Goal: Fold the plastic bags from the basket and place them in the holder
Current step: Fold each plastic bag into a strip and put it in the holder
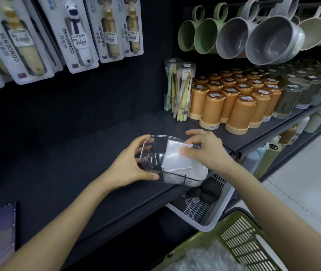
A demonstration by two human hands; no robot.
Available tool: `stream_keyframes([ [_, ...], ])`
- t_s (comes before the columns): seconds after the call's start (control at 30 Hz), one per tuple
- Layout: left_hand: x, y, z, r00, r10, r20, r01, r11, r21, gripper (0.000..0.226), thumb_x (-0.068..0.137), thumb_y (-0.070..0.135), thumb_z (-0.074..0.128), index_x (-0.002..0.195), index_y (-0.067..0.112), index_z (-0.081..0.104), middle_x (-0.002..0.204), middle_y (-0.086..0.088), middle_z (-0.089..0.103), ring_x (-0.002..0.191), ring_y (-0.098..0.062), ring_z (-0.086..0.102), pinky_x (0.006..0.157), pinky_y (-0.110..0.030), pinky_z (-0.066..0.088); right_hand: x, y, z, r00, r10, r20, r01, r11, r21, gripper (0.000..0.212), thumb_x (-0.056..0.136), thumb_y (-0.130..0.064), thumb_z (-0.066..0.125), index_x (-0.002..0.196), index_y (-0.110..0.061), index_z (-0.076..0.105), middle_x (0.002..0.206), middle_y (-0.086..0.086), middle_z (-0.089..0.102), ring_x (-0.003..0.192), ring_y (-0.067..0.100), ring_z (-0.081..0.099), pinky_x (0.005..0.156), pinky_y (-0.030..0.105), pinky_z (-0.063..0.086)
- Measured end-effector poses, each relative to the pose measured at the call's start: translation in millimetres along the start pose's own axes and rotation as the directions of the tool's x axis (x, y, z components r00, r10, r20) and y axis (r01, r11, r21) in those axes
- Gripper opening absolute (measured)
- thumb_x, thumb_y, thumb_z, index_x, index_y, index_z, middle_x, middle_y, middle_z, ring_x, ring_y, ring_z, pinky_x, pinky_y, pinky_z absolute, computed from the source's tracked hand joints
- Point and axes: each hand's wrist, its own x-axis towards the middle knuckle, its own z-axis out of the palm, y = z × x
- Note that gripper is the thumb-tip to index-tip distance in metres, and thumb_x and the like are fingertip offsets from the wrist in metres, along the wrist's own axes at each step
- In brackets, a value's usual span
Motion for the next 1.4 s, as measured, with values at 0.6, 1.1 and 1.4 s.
stream_keyframes([
  [0.6,-58,2,-9,0.995,0.063,-0.077,-0.058,0.996,0.066,0.105,0.047,0.018,0.092,0.131,0.046,0.034,0.140,0.021,0.045,0.130,0.002,0.044,0.103,-0.018,0.042,-52,-22,48,0.897,-0.404,-0.180,0.307,0.861,-0.405,0.034,0.089,-0.048,0.050,0.080,-0.028,0.076,0.120,0.002,0.064,0.108,0.024,0.052,0.091,0.038,0.028],
  [1.1,-63,8,-8,0.995,0.087,-0.054,-0.078,0.986,0.147,0.108,0.053,0.010,0.094,0.137,0.042,0.034,0.139,0.024,0.043,0.128,-0.002,0.047,0.105,-0.023,0.043,-48,-31,50,0.965,-0.259,0.038,0.226,0.752,-0.619,0.053,0.047,-0.072,0.062,0.079,-0.031,0.069,0.133,0.016,0.056,0.128,0.044,0.045,0.105,0.071,0.020],
  [1.4,-63,12,-4,0.997,0.077,-0.032,-0.071,0.984,0.162,0.105,0.054,0.008,0.093,0.134,0.043,0.034,0.133,0.031,0.041,0.127,0.010,0.041,0.102,-0.011,0.038,-54,-38,44,0.983,-0.131,0.132,0.185,0.716,-0.673,0.052,0.068,-0.068,0.067,0.110,-0.038,0.064,0.159,0.007,0.017,0.147,0.030,0.008,0.113,0.058,-0.010],
])
